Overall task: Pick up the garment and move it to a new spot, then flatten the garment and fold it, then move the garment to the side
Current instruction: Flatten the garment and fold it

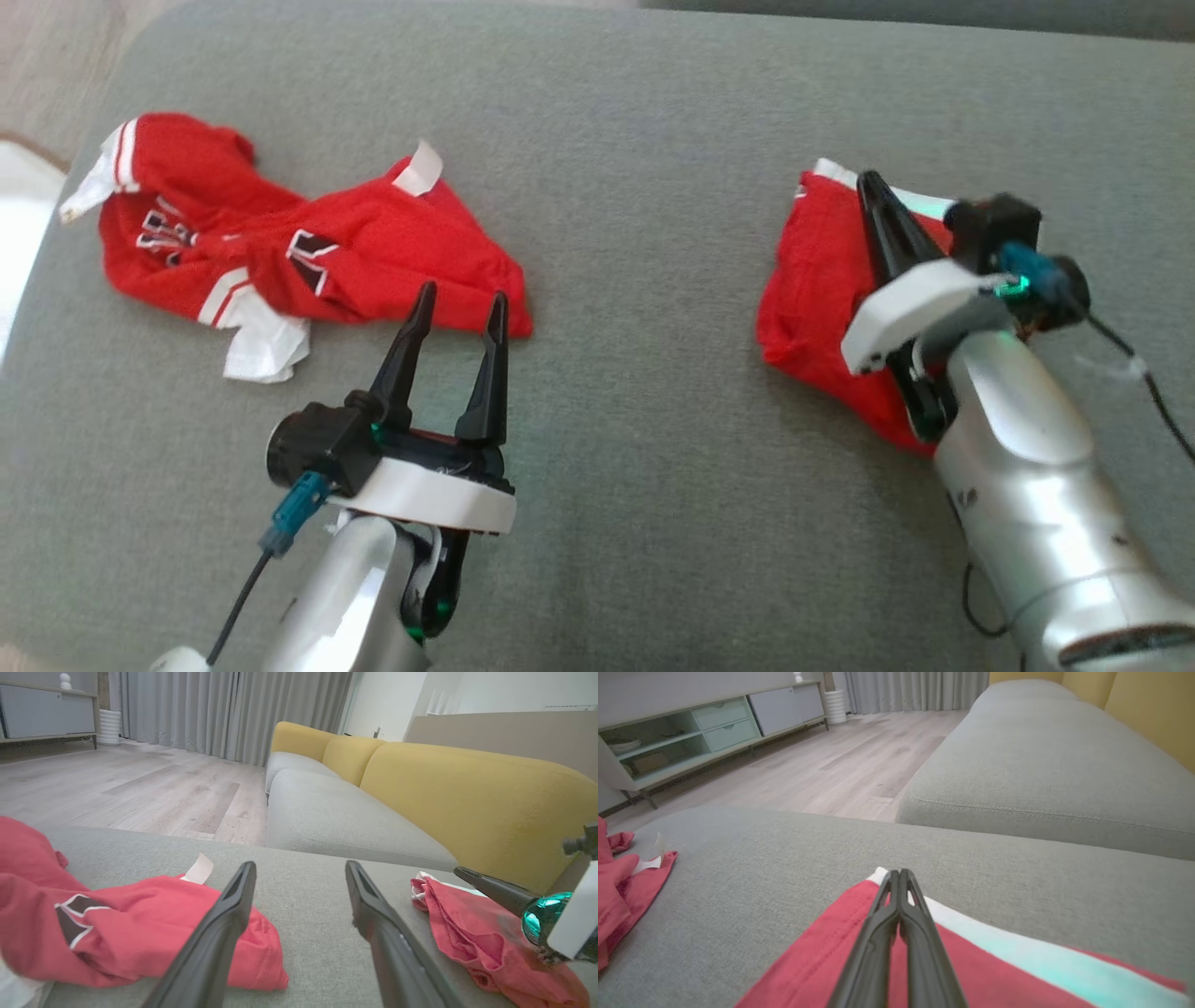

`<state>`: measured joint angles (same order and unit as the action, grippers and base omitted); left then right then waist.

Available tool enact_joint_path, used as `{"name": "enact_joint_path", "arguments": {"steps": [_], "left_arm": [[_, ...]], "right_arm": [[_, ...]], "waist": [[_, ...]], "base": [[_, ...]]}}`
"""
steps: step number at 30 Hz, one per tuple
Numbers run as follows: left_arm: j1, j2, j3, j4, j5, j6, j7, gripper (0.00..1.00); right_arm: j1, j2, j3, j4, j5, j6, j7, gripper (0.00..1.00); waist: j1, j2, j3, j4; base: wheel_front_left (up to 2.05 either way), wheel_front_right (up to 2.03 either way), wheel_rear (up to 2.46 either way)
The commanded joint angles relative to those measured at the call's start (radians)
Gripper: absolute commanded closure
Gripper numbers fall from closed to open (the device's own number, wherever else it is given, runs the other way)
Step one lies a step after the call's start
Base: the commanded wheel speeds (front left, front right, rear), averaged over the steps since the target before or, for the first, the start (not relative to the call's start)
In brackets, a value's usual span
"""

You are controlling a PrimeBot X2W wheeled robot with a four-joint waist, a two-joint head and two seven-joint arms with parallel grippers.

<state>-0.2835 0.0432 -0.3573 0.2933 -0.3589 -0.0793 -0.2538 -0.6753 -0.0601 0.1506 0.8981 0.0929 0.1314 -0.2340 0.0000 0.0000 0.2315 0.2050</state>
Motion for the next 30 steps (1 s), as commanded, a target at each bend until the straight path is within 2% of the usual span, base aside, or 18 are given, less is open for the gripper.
{"name": "enact_joint_path", "arguments": {"steps": [1, 9, 14, 18, 23, 28, 30], "left_arm": [[-0.045, 0.007, 0.022, -0.033, -0.008, 0.004, -0.008, 0.0], [-0.053, 0.007, 0.001, -0.036, -0.026, 0.01, -0.008, 0.0], [-0.061, 0.007, 0.004, -0.031, -0.027, 0.013, -0.008, 0.0], [-0.062, 0.007, 0.01, -0.028, -0.021, 0.013, -0.008, 0.0], [-0.056, 0.007, 0.021, -0.03, -0.009, 0.012, -0.008, 0.0], [-0.041, 0.007, 0.048, -0.037, 0.006, 0.012, -0.008, 0.0], [-0.032, 0.007, 0.067, -0.043, 0.015, 0.011, -0.008, 0.0]], "right_arm": [[-0.05, 0.01, 0.02, 0.002, -0.015, -0.001, 0.019, 1.0], [-0.068, 0.01, 0.048, 0.144, -0.007, -0.001, 0.078, 1.0], [-0.029, 0.01, 0.139, 0.187, 0.051, -0.001, 0.088, 1.0], [-0.014, 0.01, 0.189, 0.183, 0.097, -0.001, 0.083, 1.0], [-0.03, 0.01, 0.208, 0.159, 0.143, -0.001, 0.024, 1.0], [-0.04, 0.01, 0.165, 0.106, 0.123, -0.001, -0.021, 1.0], [-0.027, 0.009, 0.106, 0.036, 0.08, -0.001, -0.027, 1.0]], "waist": [[0.0, 0.0, 0.017, 0.021], [0.0, 0.0, 0.039, 0.051], [0.0, 0.0, 0.035, 0.045], [0.0, 0.0, 0.026, 0.028], [0.0, 0.0, 0.001, -0.008], [0.0, 0.0, -0.036, -0.054], [0.0, 0.0, -0.055, -0.082]], "base": [[0.0, 0.0, 0.0], [0.0, 0.0, 0.0], [0.0, 0.0, 0.0], [0.0, 0.0, 0.0], [0.0, 0.0, 0.0], [0.0, 0.0, 0.0], [0.0, 0.0, 0.0]]}}
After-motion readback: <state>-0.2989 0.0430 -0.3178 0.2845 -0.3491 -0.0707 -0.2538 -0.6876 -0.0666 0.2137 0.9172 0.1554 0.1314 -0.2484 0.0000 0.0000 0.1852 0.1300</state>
